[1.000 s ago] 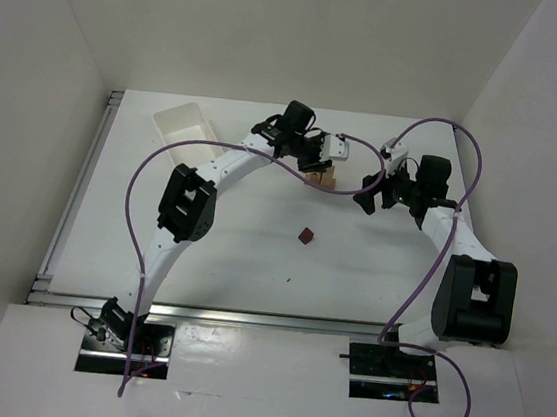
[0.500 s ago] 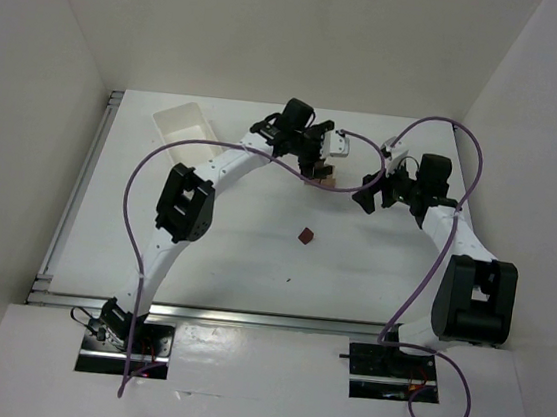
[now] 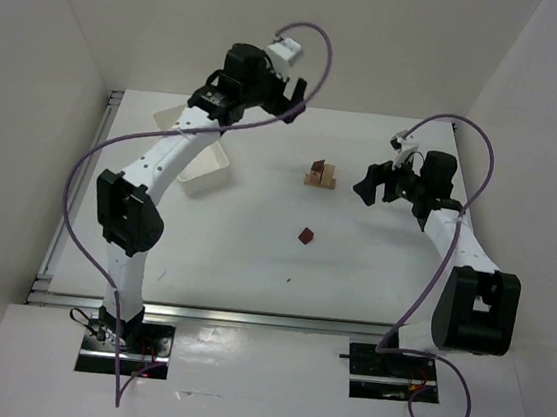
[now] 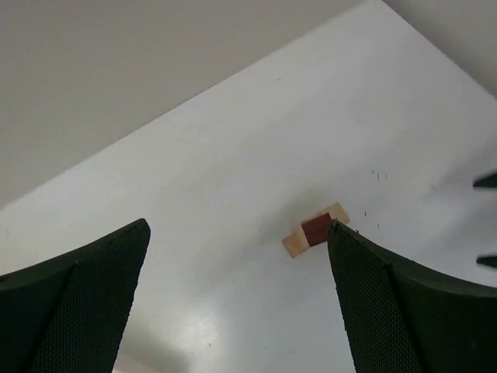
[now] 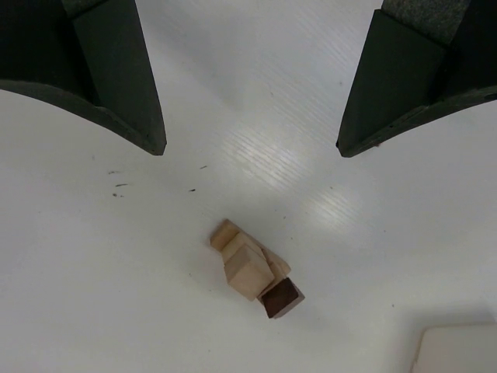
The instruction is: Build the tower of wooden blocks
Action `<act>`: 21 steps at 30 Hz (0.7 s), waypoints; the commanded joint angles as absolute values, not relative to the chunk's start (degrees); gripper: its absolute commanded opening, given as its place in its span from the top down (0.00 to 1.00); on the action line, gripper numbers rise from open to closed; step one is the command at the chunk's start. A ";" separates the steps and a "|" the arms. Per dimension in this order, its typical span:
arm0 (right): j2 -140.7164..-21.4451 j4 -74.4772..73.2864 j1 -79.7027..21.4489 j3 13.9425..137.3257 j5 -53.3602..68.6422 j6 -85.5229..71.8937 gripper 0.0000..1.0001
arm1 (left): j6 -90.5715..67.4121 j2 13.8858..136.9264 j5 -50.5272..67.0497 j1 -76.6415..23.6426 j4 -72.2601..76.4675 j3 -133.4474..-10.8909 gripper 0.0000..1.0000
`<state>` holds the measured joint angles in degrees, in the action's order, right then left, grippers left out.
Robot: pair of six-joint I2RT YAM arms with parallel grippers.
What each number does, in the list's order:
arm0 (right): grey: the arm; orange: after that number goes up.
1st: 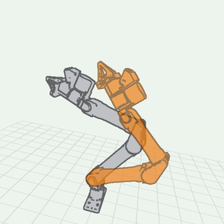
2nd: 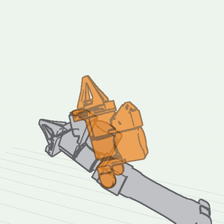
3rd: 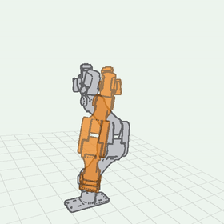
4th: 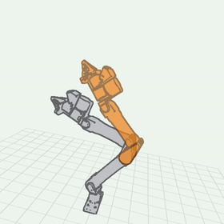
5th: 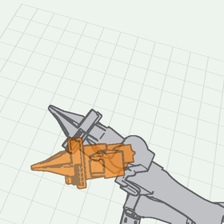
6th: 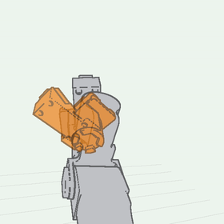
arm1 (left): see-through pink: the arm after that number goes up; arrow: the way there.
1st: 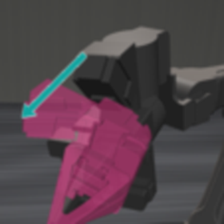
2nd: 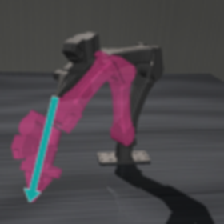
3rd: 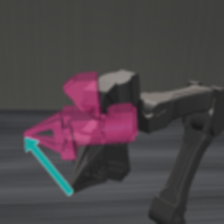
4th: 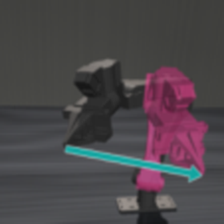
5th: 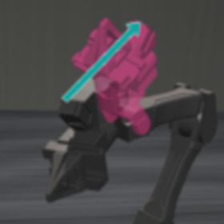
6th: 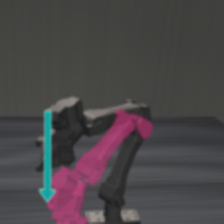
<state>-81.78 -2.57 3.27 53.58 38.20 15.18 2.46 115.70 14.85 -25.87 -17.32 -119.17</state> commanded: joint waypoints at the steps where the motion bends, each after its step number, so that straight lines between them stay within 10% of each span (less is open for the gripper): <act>1: -78.66 -1.30 0.89 55.20 33.14 3.79 0.00 | -23.78 113.47 -8.94 -25.58 -33.27 -120.59 0.00; 11: -84.28 -18.62 -25.65 58.62 -0.61 -14.12 0.00 | -37.71 84.22 -10.72 -25.05 -27.52 -77.37 0.00; 21: -96.50 -27.32 -39.90 62.92 -17.04 -38.67 0.16 | -37.88 76.38 -16.08 -25.66 -31.46 -70.49 0.00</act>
